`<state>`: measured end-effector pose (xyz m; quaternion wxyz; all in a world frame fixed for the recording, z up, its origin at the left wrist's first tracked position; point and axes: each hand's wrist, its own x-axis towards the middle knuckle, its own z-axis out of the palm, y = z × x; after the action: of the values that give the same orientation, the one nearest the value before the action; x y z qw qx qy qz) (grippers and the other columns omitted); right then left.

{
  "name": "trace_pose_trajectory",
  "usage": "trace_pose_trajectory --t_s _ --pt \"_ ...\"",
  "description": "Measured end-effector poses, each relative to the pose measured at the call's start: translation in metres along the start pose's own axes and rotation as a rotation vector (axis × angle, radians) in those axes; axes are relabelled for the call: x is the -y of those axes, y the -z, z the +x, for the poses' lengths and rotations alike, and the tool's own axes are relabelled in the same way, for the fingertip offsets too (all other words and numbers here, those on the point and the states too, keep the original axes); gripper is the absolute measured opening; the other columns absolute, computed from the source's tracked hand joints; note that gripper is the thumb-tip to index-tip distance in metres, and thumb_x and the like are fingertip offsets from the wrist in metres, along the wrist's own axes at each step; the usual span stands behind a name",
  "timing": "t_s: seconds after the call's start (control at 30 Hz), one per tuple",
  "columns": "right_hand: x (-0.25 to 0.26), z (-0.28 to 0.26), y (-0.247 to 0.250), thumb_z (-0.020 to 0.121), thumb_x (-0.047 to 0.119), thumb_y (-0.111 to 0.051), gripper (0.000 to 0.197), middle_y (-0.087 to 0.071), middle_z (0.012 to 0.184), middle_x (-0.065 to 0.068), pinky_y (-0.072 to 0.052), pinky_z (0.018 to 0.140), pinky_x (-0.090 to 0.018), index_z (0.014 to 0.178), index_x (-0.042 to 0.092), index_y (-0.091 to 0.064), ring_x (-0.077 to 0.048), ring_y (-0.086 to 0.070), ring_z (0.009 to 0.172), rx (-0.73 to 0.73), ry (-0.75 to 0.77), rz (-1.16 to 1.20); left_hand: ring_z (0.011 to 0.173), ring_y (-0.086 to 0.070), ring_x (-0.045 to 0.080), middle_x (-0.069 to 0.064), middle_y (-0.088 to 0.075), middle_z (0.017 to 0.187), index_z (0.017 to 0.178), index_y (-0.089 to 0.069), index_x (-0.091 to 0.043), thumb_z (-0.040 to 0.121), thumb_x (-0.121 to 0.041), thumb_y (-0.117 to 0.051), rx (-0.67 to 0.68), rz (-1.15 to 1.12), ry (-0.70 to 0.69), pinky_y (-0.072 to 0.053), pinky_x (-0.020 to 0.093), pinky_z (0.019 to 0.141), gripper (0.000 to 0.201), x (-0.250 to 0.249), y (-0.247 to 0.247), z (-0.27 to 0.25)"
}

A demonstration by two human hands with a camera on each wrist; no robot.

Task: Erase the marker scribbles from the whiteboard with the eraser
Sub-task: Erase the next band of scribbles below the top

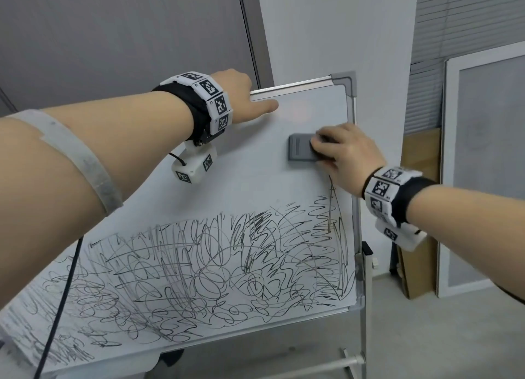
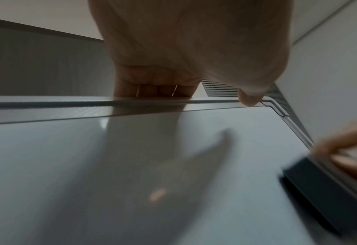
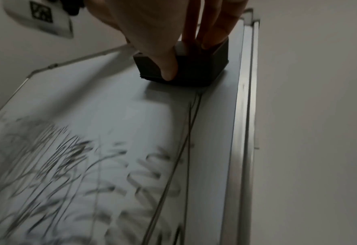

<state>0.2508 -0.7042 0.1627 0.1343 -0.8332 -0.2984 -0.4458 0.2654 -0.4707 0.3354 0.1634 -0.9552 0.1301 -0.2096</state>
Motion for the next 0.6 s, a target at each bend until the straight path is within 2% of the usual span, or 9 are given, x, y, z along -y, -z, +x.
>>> trace_pose_trajectory --t_s 0.1,0.2,0.27,0.33,0.43,0.5,0.6 --pt "0.008 -0.044 -0.022 0.077 0.008 -0.077 0.030 -0.065 0.112 -0.011 -0.054 0.077 -0.049 0.106 0.010 -0.071 -0.037 -0.057 0.096 0.162 0.071 0.054 0.060 -0.050 0.028 0.009 -0.056 0.070 0.071 -0.050 -0.008 0.083 -0.077 -0.040 0.010 -0.009 0.018 -0.034 0.029 0.051 0.071 0.006 -0.001 -0.002" --pt "0.012 -0.066 -0.025 0.071 0.004 -0.082 0.038 -0.067 0.109 -0.011 -0.056 0.078 -0.050 0.107 0.009 -0.071 -0.036 -0.060 0.096 0.273 0.110 0.073 0.061 -0.051 0.028 0.009 -0.056 0.071 0.073 -0.051 -0.008 0.084 -0.076 -0.041 0.011 -0.011 0.024 -0.034 0.029 0.051 0.070 0.006 -0.001 -0.003" --pt "0.006 -0.050 -0.015 0.070 0.002 -0.081 0.040 -0.066 0.112 -0.014 -0.054 0.082 -0.051 0.108 0.005 -0.068 -0.038 -0.058 0.098 0.269 0.060 0.075 0.060 -0.050 0.027 0.009 -0.056 0.071 0.072 -0.050 -0.008 0.085 -0.076 -0.042 0.010 -0.011 0.015 -0.033 0.029 0.051 0.069 0.002 0.001 -0.002" --pt "-0.004 -0.025 -0.001 0.072 0.001 -0.077 0.036 -0.063 0.114 -0.017 -0.050 0.086 -0.051 0.105 0.001 -0.063 -0.040 -0.054 0.100 0.181 -0.041 0.095 0.059 -0.050 0.027 0.009 -0.055 0.069 0.071 -0.050 -0.008 0.085 -0.075 -0.041 0.008 -0.009 0.004 -0.032 0.029 0.050 0.069 -0.002 0.002 -0.001" --pt "-0.010 -0.006 0.010 0.072 -0.003 -0.071 0.033 -0.059 0.110 -0.019 -0.046 0.084 -0.048 0.102 -0.001 -0.058 -0.039 -0.050 0.099 0.092 -0.123 0.129 0.058 -0.049 0.027 0.009 -0.054 0.068 0.069 -0.049 -0.008 0.085 -0.076 -0.041 0.005 -0.015 0.003 -0.032 0.029 0.050 0.070 -0.002 0.002 -0.001" --pt "-0.003 -0.019 0.004 0.069 -0.007 -0.069 0.034 -0.058 0.108 -0.017 -0.046 0.081 -0.047 0.100 0.001 -0.056 -0.036 -0.048 0.096 0.145 -0.131 0.120 0.057 -0.049 0.026 0.008 -0.054 0.068 0.069 -0.048 -0.009 0.084 -0.076 -0.042 0.003 -0.018 0.010 -0.032 0.029 0.050 0.069 0.000 0.002 -0.002" --pt "0.015 -0.064 -0.019 0.068 -0.007 -0.068 0.036 -0.057 0.108 -0.013 -0.048 0.079 -0.050 0.098 0.007 -0.055 -0.032 -0.047 0.095 0.320 -0.144 0.116 0.058 -0.049 0.026 0.008 -0.055 0.069 0.071 -0.050 -0.009 0.083 -0.076 -0.042 0.006 -0.021 0.028 -0.033 0.028 0.050 0.069 0.004 0.000 -0.004"
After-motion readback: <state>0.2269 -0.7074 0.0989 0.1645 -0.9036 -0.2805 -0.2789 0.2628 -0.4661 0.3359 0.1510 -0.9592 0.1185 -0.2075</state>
